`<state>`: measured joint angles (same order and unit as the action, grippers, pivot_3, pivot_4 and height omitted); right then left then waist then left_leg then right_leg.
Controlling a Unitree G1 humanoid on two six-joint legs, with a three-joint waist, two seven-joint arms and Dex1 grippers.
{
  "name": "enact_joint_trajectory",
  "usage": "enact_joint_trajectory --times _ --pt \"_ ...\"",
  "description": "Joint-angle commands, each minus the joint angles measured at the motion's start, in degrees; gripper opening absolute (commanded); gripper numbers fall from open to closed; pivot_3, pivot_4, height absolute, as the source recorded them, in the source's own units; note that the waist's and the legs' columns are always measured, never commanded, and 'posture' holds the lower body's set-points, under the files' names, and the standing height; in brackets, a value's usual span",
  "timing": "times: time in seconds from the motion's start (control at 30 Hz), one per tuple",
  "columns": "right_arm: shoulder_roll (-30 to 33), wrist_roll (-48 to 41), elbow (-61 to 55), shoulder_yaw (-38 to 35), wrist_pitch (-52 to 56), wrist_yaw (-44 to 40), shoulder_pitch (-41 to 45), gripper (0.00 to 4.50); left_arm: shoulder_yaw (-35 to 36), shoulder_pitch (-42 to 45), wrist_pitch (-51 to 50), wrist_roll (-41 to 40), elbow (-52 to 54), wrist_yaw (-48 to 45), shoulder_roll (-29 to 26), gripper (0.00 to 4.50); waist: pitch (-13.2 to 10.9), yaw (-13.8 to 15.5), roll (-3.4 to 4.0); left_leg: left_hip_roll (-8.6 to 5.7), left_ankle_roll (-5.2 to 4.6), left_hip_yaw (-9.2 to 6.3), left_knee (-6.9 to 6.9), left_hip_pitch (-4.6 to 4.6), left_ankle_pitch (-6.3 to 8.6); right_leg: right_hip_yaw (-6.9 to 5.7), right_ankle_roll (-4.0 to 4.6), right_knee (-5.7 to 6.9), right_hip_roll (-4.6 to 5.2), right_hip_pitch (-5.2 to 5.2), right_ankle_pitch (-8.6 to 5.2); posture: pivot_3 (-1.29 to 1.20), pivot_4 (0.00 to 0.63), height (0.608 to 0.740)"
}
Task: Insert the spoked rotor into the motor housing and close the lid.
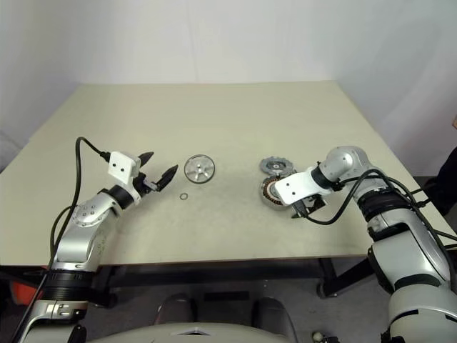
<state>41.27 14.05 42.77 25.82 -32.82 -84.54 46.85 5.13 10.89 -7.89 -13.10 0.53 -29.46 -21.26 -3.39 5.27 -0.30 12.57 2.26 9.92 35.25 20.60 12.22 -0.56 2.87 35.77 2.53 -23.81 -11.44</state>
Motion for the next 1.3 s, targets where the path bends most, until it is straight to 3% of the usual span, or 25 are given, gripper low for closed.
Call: enact_joint_trajectory --times 0.03,0.07,0.2,0.3,0.83,1.3 --pt "-0.3 1.2 1.5 0.7 -0.5 0.0 0.9 2.83 0.8 0.4 0.8 0.0 2.4 0.6 -0.4 4.39 0.0 0.0 0.00 0.00 0.00 0.00 0.00 0.00 0.00 0.00 0.00 0.00 0.00 0.00 0.00 0.00 0.000 0.740" --pt "-0.5 0.9 1.6 0.6 -0.4 0.1 1.0 2.53 0.8 0.4 0.8 0.1 2.4 0.6 -0.4 4.39 0.0 0.1 0.00 0.01 0.00 0.00 0.00 0.00 0.00 -0.01 0.00 0.00 0.00 0.00 0.00 0.00 0.000 0.740" --pt "-1.0 0.2 1.7 0.2 0.0 -0.5 1.5 2.53 0.5 0.2 0.7 0.3 2.8 0.8 -0.3 4.39 0.0 0.0 -0.07 0.04 -0.01 0.00 -0.01 0.05 0.00 -0.05 0.01 -0.06 0.00 0.02 0.00 0.00 0.000 0.740" --pt "-1.2 0.4 2.2 0.1 -0.3 0.0 1.8 2.17 0.3 0.3 0.7 0.3 2.7 0.8 -0.1 4.39 0.0 0.0 -0.07 0.05 0.00 0.00 -0.01 0.02 0.00 -0.06 0.01 -0.04 -0.01 0.02 0.00 0.00 0.000 0.740" --pt "-8.1 -1.3 -3.9 -1.6 3.2 4.3 2.9 2.16 0.7 0.1 0.4 0.3 3.2 1.3 -0.4 4.39 0.0 -2.9 -0.06 0.19 0.02 0.00 -0.04 0.25 -0.01 -0.12 0.08 -0.02 -0.11 -0.23 -0.02 0.00 0.000 0.740" --pt "-12.3 0.5 -4.2 -1.0 4.0 8.2 5.1 2.16 0.9 -0.7 -0.3 0.3 4.3 1.4 -0.7 4.39 0.0 -2.5 0.01 0.16 0.02 0.00 -0.04 0.38 -0.01 -0.17 0.10 -0.06 -0.05 -0.30 -0.01 0.00 0.000 0.740"
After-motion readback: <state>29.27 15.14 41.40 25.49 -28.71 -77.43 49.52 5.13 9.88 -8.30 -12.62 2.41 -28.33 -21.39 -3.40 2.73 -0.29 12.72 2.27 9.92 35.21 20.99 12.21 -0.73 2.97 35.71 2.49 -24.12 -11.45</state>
